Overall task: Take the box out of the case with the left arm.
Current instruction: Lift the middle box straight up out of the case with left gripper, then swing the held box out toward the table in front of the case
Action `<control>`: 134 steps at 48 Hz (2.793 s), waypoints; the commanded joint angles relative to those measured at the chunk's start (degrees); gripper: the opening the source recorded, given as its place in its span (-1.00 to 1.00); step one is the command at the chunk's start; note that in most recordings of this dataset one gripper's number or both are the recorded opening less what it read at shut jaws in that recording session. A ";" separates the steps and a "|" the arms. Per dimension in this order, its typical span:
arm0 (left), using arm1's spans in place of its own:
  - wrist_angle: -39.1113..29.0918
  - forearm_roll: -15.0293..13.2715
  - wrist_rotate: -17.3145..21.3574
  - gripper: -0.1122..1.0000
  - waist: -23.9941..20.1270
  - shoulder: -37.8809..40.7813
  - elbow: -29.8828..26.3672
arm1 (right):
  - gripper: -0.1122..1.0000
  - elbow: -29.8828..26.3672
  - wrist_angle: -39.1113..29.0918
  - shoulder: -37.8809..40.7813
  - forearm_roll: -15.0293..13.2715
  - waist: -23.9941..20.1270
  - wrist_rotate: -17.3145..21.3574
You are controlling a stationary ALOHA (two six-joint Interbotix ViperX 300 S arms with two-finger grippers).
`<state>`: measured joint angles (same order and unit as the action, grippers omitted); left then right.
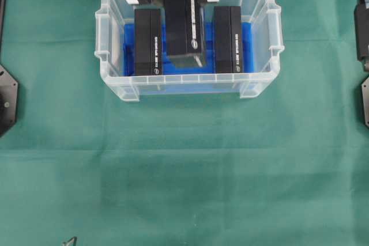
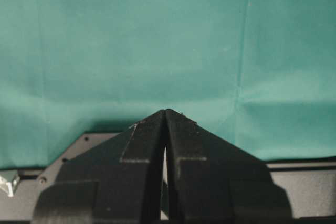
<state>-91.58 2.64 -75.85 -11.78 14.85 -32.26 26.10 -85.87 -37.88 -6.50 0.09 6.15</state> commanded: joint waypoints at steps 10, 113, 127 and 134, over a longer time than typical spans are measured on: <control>0.26 0.26 -6.42 0.34 7.56 -2.72 -1.23 | -0.80 -0.79 0.18 0.00 -0.09 0.09 0.00; 18.81 2.64 -30.76 0.34 25.49 -2.90 24.96 | -0.80 -0.62 0.18 0.00 0.26 0.09 0.09; 28.74 2.55 -30.76 0.34 24.26 -2.55 31.99 | -0.80 0.00 0.18 0.00 0.26 0.09 0.09; 29.88 2.29 -30.67 0.34 24.08 -2.46 33.75 | -0.80 0.09 0.18 0.00 0.26 0.09 0.00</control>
<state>-62.31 4.92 -106.44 12.48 14.77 1.67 26.81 -85.96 -37.88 -6.33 0.09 6.15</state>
